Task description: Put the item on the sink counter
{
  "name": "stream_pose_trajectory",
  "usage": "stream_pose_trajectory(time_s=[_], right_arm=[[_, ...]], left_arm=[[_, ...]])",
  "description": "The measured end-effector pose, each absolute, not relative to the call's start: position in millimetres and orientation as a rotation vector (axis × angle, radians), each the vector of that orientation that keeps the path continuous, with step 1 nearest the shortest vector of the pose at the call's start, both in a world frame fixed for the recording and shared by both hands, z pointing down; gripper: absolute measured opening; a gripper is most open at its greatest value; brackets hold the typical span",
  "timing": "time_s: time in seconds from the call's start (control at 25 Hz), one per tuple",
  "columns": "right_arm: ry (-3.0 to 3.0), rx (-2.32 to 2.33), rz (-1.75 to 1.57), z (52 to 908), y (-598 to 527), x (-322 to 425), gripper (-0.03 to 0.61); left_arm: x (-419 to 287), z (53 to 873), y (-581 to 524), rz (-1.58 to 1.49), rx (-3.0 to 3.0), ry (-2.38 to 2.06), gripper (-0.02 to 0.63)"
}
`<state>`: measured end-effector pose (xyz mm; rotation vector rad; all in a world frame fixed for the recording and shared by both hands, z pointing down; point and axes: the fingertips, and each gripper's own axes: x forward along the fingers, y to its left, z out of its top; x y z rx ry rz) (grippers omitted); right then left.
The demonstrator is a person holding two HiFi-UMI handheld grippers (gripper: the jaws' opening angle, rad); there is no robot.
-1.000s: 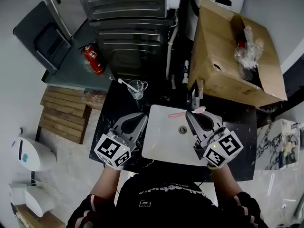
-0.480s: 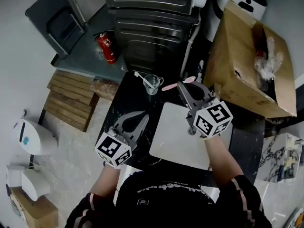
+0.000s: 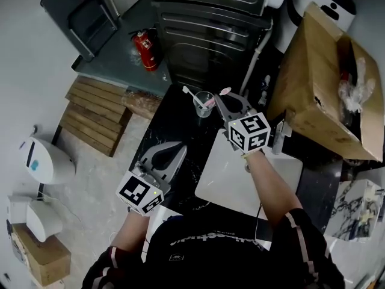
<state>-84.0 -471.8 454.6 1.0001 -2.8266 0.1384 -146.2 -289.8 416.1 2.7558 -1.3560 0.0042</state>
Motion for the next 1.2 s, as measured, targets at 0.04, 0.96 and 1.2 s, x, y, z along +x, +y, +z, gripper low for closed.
stream_pose_trajectory(time_s=[0.04,0.96,1.2], right_arm=[[-2.812,0.995,0.145,464,-475,-86,0.051],[-2.696,0.996,0.209,531,-479,-104,0.052],[-2.672,1.039,0.214,533,-481,-98,0.052]], left_arm=[[-149,416,-290,0.005,2.753,-1.366,0.014],[-175,420,-272,0.029,2.695,-1.436,0.014],[-178,422,-269,0.033,2.687,-1.448,0.014]])
